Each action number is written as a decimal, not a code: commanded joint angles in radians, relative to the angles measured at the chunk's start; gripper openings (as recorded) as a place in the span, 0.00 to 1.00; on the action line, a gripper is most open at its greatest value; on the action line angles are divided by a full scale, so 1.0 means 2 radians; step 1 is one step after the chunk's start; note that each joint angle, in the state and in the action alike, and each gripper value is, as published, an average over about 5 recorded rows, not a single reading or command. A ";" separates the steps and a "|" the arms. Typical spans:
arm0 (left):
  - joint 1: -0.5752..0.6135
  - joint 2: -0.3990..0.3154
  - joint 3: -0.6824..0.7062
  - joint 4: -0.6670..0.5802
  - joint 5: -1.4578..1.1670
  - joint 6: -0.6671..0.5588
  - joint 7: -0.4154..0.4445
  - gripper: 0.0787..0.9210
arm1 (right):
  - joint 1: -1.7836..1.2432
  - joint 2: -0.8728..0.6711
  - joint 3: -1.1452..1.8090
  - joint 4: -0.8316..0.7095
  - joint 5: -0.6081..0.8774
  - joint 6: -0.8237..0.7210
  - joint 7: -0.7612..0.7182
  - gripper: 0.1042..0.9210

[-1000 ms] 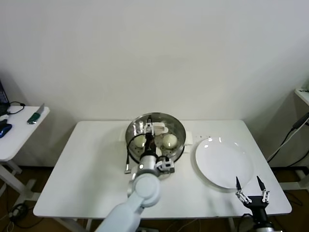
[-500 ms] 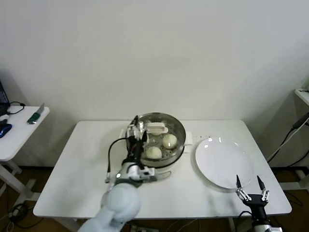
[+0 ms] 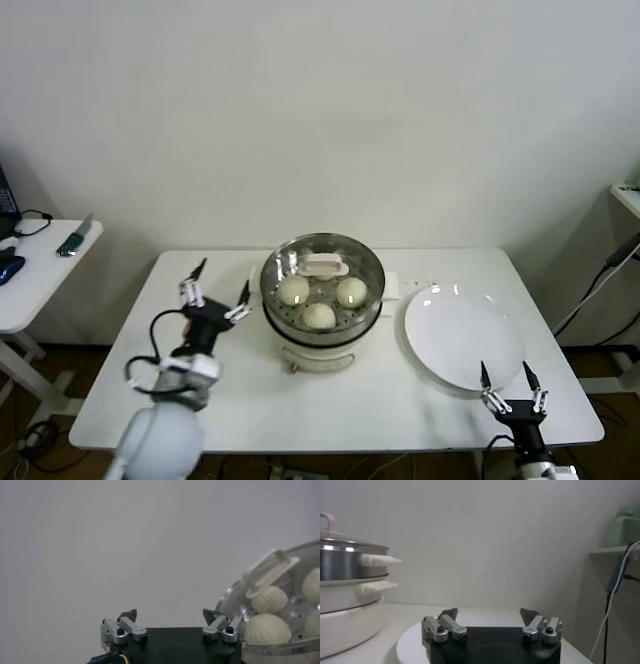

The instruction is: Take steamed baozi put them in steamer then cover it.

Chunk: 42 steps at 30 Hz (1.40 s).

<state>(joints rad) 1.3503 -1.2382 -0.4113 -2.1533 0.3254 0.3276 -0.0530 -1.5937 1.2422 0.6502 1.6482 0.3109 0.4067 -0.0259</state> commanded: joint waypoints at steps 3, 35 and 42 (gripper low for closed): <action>0.122 -0.027 -0.134 0.084 -0.290 -0.243 -0.007 0.88 | -0.003 -0.016 -0.012 0.003 0.012 -0.035 -0.015 0.88; 0.168 -0.072 -0.066 0.173 -0.250 -0.341 0.008 0.88 | -0.001 -0.043 -0.020 0.004 0.046 -0.022 -0.047 0.88; 0.167 -0.074 -0.065 0.174 -0.248 -0.340 0.007 0.88 | -0.003 -0.043 -0.021 0.004 0.048 -0.023 -0.058 0.88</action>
<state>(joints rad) 1.6750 -1.3806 -0.5421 -1.8183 -0.1662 -0.3330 -0.0399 -1.5973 1.1584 0.6094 1.6551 0.4007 0.3564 -0.1225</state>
